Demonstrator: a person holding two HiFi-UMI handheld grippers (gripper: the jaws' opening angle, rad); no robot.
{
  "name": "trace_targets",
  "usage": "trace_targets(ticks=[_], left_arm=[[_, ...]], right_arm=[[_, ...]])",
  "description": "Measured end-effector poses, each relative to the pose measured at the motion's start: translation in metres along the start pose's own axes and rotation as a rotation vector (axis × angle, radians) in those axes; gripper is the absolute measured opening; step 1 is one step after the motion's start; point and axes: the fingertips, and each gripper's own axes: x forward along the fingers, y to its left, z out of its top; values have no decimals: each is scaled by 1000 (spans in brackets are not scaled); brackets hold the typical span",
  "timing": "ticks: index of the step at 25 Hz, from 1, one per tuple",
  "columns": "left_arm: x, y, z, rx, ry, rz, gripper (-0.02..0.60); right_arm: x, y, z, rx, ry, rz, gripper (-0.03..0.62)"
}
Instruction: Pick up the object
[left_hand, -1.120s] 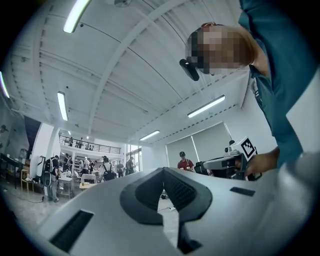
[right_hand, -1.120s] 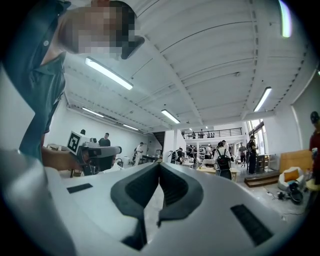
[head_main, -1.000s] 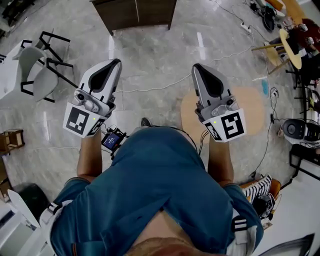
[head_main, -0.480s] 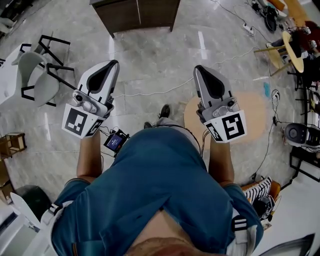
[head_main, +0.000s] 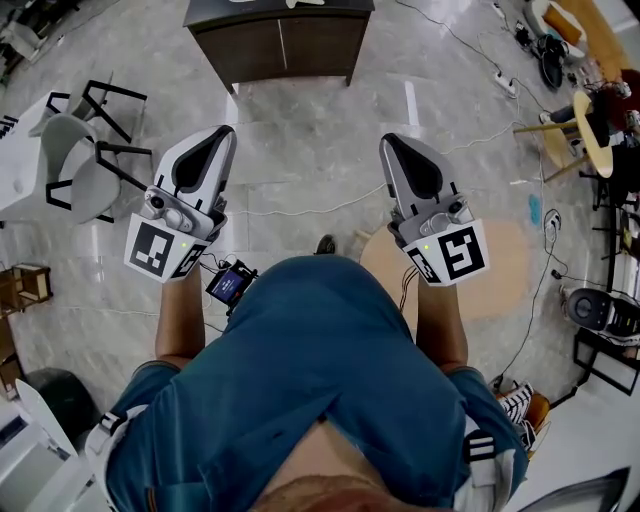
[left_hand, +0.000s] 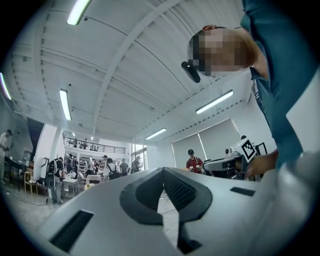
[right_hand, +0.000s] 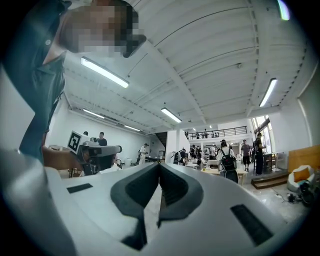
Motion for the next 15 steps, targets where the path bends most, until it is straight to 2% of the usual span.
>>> trace_targets(ticks=[8,15], left_arm=[[47,13,-18,8,13,12,5],[70,41,-33,-13,15,-13,5]], right_arm=[[26,-45,-17,8,1,34,14],[51,-64,-29,10,23,4,14]])
